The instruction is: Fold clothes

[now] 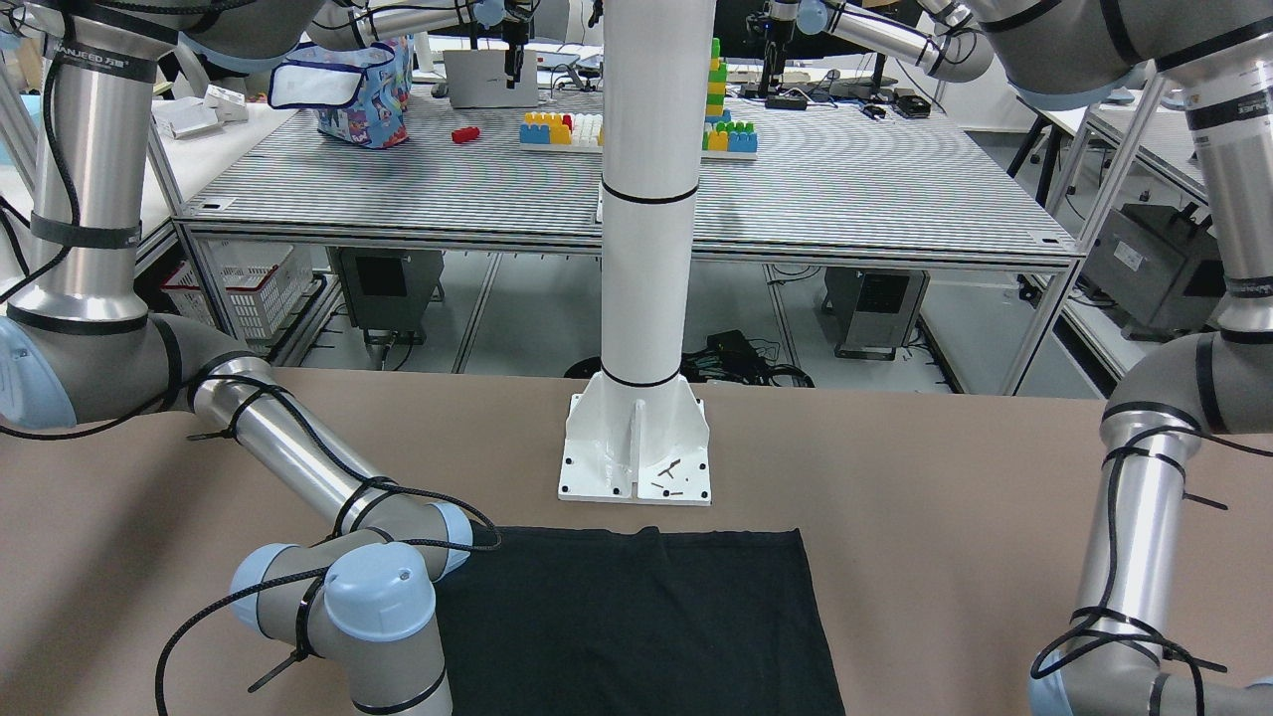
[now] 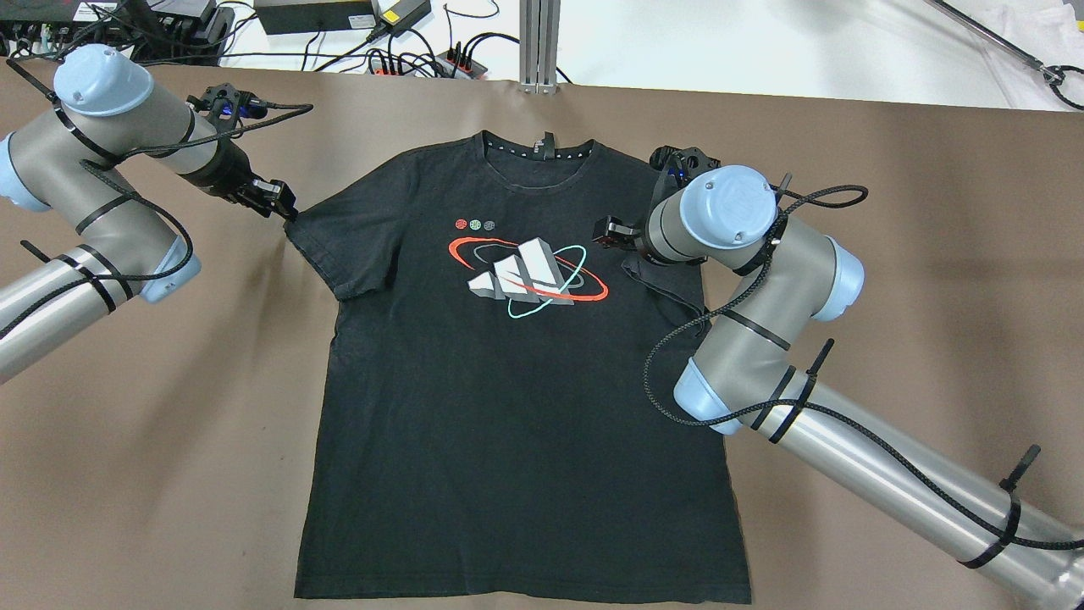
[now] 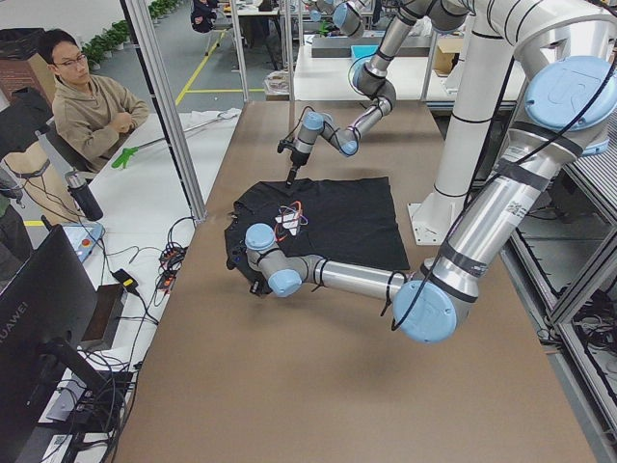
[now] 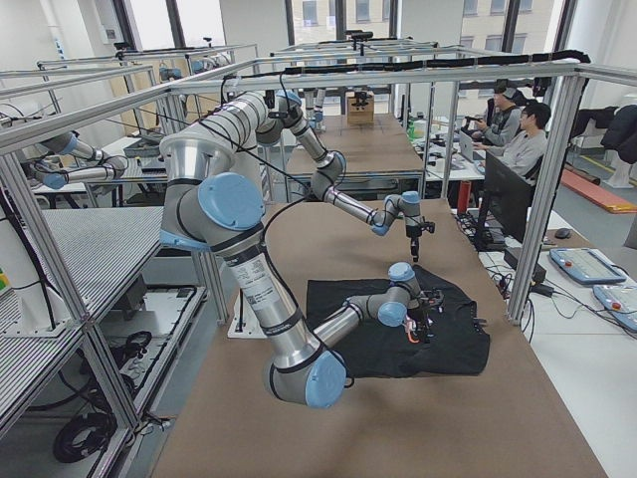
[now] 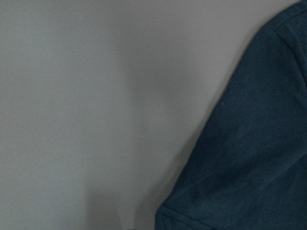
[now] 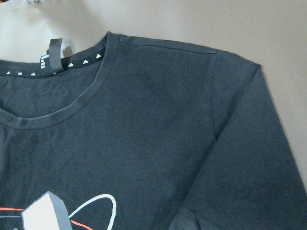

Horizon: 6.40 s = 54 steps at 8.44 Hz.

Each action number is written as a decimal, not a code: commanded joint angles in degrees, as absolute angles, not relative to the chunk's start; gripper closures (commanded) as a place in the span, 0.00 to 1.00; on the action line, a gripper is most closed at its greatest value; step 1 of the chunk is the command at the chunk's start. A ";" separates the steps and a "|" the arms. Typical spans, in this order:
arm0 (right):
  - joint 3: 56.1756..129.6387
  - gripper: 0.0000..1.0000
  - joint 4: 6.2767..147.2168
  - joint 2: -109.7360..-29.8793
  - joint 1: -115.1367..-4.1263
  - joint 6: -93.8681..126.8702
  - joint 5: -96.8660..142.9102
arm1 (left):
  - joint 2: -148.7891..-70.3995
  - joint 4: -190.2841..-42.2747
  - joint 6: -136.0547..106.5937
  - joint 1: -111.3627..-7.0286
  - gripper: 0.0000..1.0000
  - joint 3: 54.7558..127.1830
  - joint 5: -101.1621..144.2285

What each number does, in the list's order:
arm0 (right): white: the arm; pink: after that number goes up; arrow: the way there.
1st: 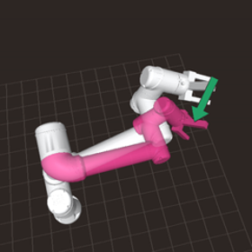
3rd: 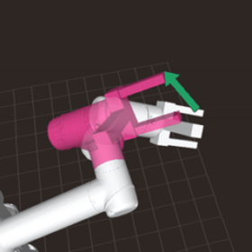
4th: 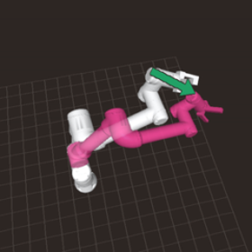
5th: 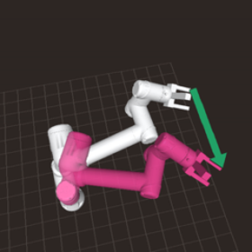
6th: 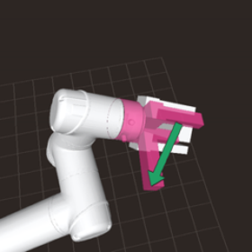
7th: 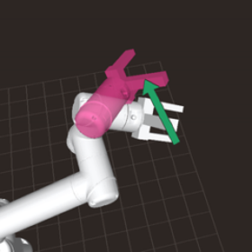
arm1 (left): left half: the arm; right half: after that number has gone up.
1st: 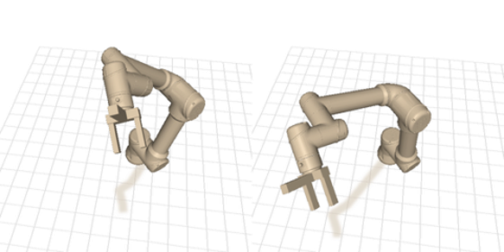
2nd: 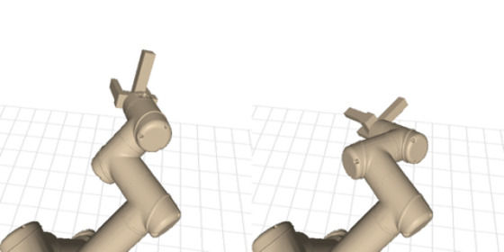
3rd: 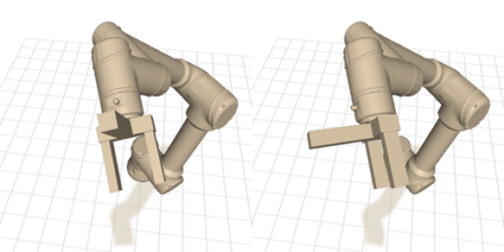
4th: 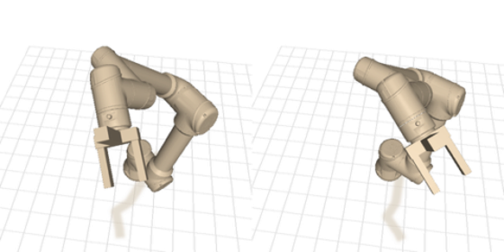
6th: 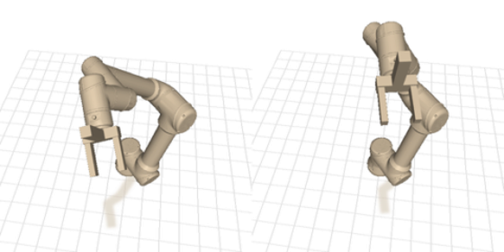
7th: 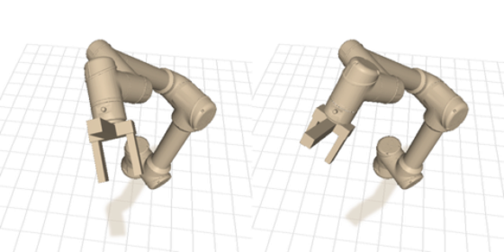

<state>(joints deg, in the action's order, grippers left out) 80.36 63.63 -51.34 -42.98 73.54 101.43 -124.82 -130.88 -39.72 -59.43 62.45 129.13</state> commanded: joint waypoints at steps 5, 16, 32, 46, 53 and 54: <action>80.33 0.05 63.02 -52.21 -42.98 73.39 101.43 | -126.65 -131.92 -42.01 -57.14 0.54 59.07 126.04; 80.42 0.05 62.75 -52.12 -42.98 74.00 101.43 | -126.91 -132.01 -42.80 -57.57 1.00 60.54 126.91; 80.16 0.05 61.44 -53.53 -42.98 73.56 101.43 | -135.70 -131.04 -64.15 -47.99 0.23 62.49 114.96; 80.16 0.05 59.77 -54.84 -42.19 74.09 101.34 | -125.51 -124.98 -65.25 -45.70 0.24 81.32 113.12; 80.16 0.05 58.45 -55.63 -40.96 74.18 101.34 | -127.35 -125.51 -61.52 -46.58 0.23 74.79 111.45; 80.24 0.05 58.36 -55.63 -40.96 74.18 101.34 | -127.35 -125.51 -61.70 -46.41 0.23 74.79 111.10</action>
<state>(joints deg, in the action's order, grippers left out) 80.20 58.67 -55.50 -40.97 74.18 101.34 -127.37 -125.55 -61.53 -46.62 74.90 111.61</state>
